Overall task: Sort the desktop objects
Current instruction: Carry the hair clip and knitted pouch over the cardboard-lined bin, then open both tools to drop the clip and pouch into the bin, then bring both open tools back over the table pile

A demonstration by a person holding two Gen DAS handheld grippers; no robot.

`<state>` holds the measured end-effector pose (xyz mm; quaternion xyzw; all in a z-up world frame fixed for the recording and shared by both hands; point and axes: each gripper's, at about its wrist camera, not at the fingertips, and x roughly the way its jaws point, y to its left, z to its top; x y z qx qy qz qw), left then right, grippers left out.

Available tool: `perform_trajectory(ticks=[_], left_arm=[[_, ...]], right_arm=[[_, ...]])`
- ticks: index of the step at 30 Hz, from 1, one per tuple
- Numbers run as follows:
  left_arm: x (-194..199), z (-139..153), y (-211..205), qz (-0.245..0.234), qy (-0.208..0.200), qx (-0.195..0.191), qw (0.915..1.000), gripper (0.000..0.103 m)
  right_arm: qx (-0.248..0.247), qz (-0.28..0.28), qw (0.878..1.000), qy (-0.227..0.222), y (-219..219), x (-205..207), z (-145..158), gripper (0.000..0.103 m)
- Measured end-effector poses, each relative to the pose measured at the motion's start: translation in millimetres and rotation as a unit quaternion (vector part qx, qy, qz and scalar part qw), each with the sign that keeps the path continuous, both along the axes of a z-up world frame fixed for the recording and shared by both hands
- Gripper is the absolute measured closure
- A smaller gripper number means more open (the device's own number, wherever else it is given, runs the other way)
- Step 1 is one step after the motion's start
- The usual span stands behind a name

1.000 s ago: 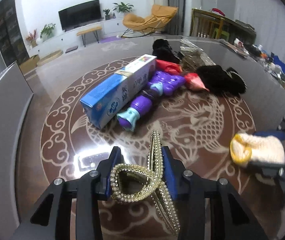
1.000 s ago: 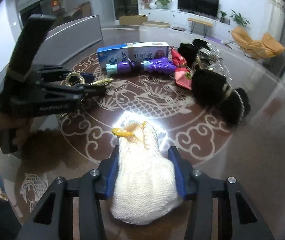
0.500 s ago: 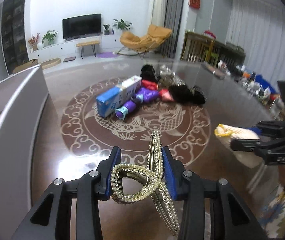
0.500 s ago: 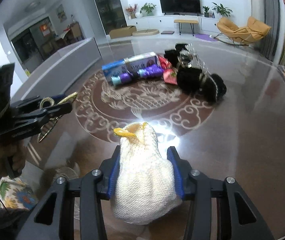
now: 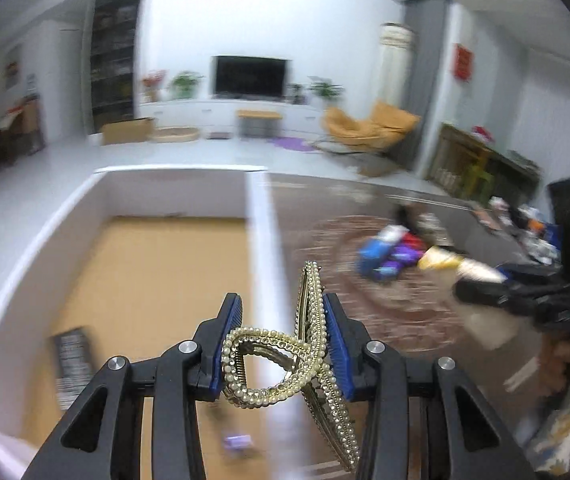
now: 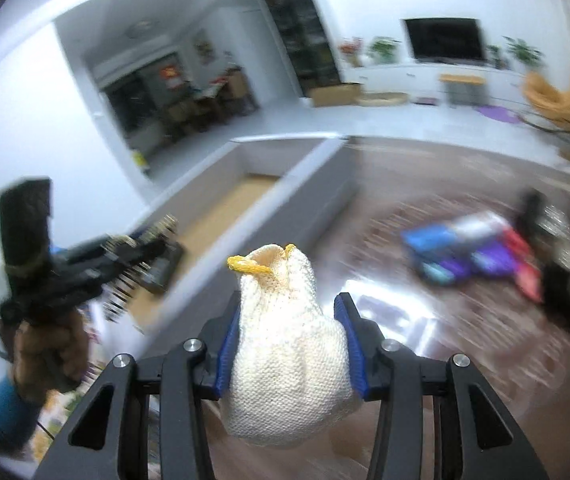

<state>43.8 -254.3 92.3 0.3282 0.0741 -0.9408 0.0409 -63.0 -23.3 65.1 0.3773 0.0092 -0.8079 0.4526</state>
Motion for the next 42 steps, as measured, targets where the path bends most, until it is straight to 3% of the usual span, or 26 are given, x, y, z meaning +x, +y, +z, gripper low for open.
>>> perform_trajectory(ticks=[4,9,11,13,15,18,20,22,25,28,31,33,36,39,42], left_arm=[[17.0,-16.4,-68.8,0.071,-0.036,0.012,0.9967,0.062],[28.6,-46.3,-117.4,0.123,-0.089,0.028,0.988,0.061],[29.9,-59.8,-130.6,0.154,-0.123,0.03,0.9799,0.06],[31.0,-68.5,-135.3,0.174,-0.136,0.033,0.9747,0.05],[34.8,-69.4,-136.7,0.189,-0.13,0.034,0.9728,0.029],[39.7,-59.5,-126.6,0.198,-0.101,0.027,0.9745,0.029],[39.4,-48.3,-110.1,0.188,-0.08,0.021,0.9787,0.029],[37.4,-33.8,-85.0,0.161,-0.058,0.013,0.9852,0.029],[29.6,-13.1,-30.7,0.093,-0.026,0.011,0.9952,0.027],[20.6,1.5,27.0,0.02,-0.004,0.023,0.9995,0.017],[4.2,3.8,91.0,-0.057,0.002,0.026,0.998,0.006],[-12.6,-6.1,126.8,-0.097,-0.007,0.023,0.995,0.0],[-34.2,-43.6,177.8,-0.127,-0.035,0.003,0.9913,0.0],[-65.5,-87.5,206.5,-0.124,-0.063,-0.012,0.9902,0.0],[-96.7,-117.8,226.6,-0.104,-0.094,-0.027,0.9897,0.0]], right_arm=[[-0.018,0.066,0.998,-0.012,-94.9,14.9,13.5,0.057],[-0.007,0.12,0.991,-0.061,-190.6,35.1,-9.5,0.056],[0.005,0.134,0.986,-0.096,-216.2,40.3,-30.7,0.05],[0.01,0.135,0.984,-0.119,-227.9,41.3,-46.3,0.018],[-0.003,0.125,0.984,-0.124,-226.3,41.9,-48.5,0.014],[-0.037,0.111,0.986,-0.116,-205.2,39.3,-37.6,0.013],[-0.047,0.088,0.993,-0.07,-173.1,36.7,-23.6,0.01],[-0.042,0.051,0.998,-0.025,-136.8,29.4,-18.2,0.001],[-0.004,-0.033,0.999,0.019,-68.9,14.6,-30.8,0.0],[0.083,-0.127,0.988,0.037,2.8,-5.5,-71.0,0.0],[0.165,-0.215,0.962,0.03,76.8,-21.3,-110.1,0.0],[0.192,-0.265,0.945,0.016,124.8,-28.0,-126.0,0.0],[0.208,-0.315,0.926,-0.004,179.0,-34.1,-142.1,0.0],[0.18,-0.338,0.924,-0.014,207.3,-43.6,-136.9,0.0],[0.203,-0.343,0.917,-0.018,208.2,-48.4,-140.7,0.0]])
